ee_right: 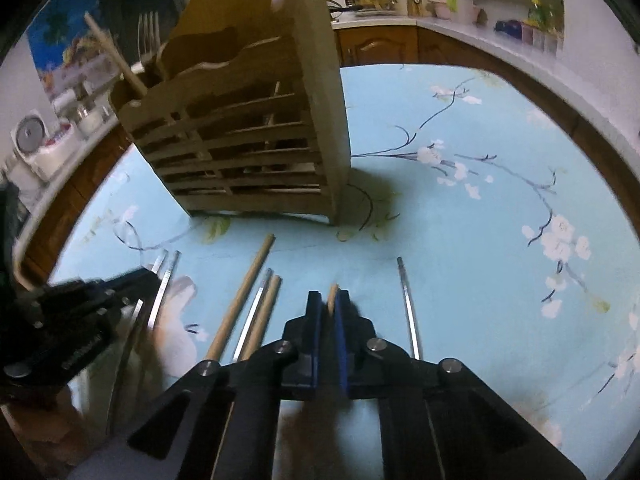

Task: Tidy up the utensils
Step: 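Grasp a metal chopstick with the left tool while the right tool grasps a wooden chopstick, then carry both held chopsticks up toward the wooden holder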

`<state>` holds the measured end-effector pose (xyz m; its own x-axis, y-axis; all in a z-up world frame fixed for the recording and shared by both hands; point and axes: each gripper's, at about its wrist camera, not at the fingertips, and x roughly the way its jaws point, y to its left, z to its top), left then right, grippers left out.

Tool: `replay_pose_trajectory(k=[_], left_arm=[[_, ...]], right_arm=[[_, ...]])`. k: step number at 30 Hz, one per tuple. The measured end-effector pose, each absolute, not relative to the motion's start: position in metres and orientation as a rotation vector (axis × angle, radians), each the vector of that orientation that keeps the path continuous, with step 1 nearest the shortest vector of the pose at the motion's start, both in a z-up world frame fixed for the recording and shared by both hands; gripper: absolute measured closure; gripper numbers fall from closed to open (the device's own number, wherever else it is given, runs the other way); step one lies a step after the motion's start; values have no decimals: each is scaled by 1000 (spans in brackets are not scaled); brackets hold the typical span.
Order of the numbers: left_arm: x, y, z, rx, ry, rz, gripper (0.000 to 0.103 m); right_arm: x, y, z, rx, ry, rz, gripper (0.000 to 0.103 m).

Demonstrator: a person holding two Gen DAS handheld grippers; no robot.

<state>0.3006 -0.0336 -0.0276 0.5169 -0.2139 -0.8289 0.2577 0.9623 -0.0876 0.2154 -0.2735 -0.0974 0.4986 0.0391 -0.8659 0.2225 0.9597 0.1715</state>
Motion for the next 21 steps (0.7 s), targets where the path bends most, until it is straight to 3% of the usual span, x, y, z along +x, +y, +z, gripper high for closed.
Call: replay_pose_trajectory(k=[11,21], left_arm=[[255,14,27,-172,868,-354,100],[194,44,91,-202,720,-394,100]], right_arm=[[182,-281,-23,380,865,-39,98],[160,-279,47,372,697,-23,98]])
